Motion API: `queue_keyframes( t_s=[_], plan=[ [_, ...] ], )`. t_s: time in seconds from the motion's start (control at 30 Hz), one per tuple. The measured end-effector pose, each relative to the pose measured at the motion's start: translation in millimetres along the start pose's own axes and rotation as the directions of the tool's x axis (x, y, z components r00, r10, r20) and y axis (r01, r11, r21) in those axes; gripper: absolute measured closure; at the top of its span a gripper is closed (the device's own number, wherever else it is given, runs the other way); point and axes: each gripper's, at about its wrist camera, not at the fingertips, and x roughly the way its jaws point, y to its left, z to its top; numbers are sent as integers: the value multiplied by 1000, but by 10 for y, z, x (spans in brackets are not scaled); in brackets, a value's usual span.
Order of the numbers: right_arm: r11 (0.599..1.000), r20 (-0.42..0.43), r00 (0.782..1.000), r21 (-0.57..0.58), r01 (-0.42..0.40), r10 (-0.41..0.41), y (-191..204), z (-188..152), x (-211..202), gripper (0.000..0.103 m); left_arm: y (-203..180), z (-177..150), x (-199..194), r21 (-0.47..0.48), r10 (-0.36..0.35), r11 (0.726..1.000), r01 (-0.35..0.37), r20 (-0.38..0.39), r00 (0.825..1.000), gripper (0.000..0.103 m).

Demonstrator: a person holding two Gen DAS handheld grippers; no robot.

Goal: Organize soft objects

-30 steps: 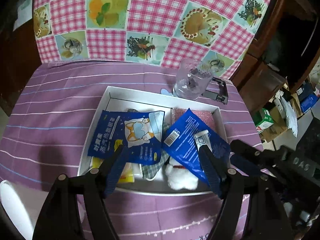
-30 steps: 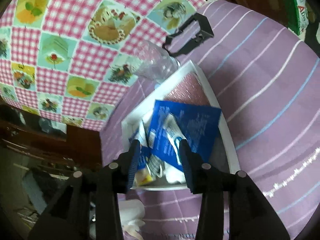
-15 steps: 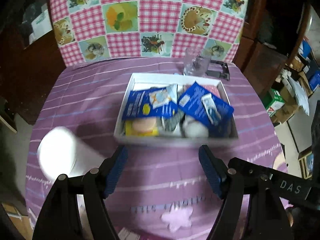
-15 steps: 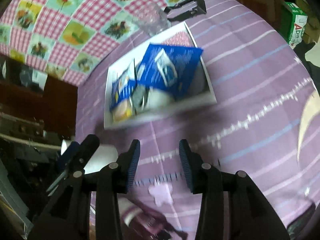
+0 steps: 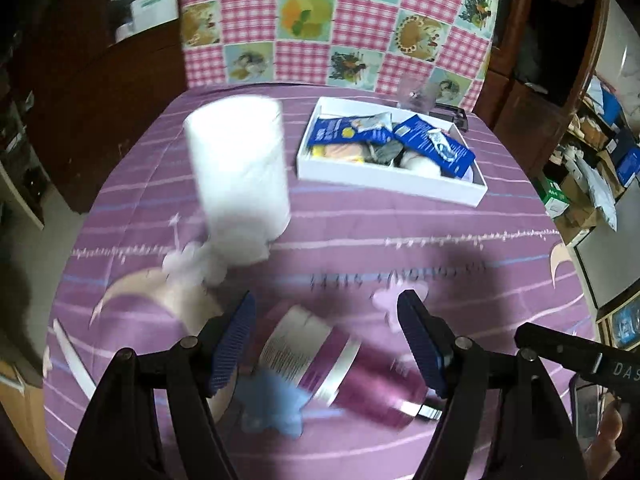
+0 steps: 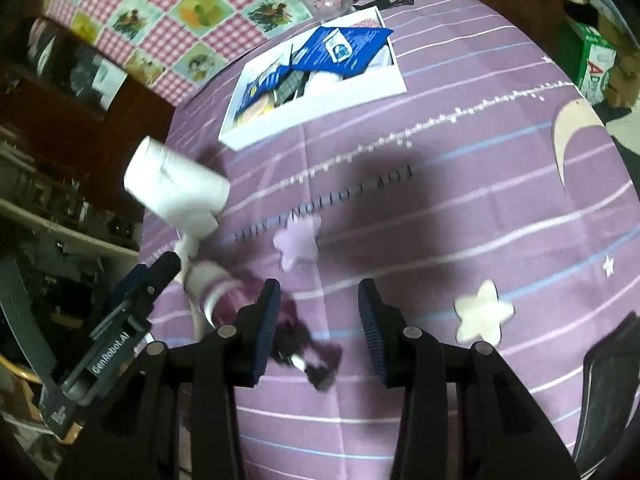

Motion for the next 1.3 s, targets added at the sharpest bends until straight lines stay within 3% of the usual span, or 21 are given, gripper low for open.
queue_keyframes(
  t_s=[0.13,0.27,0.47,0.63,0.73,0.8,0.83,0.93,1.03,1.17,1.3],
  plan=[
    [997,90,996,-78,17,-10,52,-311,-23,60,147,-335,-75,-36,-1,999,3,52,999,29],
    [984,231,973,-172,42,-1,121,-592,-86,60,224,-552,-66,-62,24,998,-17,104,994,29],
    [947,476,878,-251,199,-58,148,-884,-166,60,281,-751,-16,-90,25,996,-11,151,988,29],
    [937,581,811,-242,252,-69,117,-1007,-145,60,173,-911,-25,-55,81,996,-70,229,970,29],
    [920,636,769,-256,297,-72,164,-1070,-108,60,124,-954,-75,-35,59,998,-51,268,962,25],
    [906,632,770,-271,326,-88,212,-1079,-65,60,96,-970,-125,-30,69,998,-63,309,949,21],
    [905,630,772,-279,322,-81,220,-1081,-54,60,77,-993,-176,-29,85,996,-80,347,934,21],
    [913,662,745,-255,318,-75,198,-1115,-112,60,48,-1058,-288,-37,114,993,-108,427,897,16],
    [917,688,722,-238,321,-74,190,-1150,-154,60,13,-1068,-291,-23,115,993,-116,431,895,3],
    [904,698,713,-257,342,-71,245,-1178,-152,60,-41,-1094,-318,-23,167,984,-177,460,872,1],
    [904,699,712,-258,341,-70,247,-1186,-153,60,-54,-1109,-321,-16,144,988,-154,454,879,1]
  ],
)
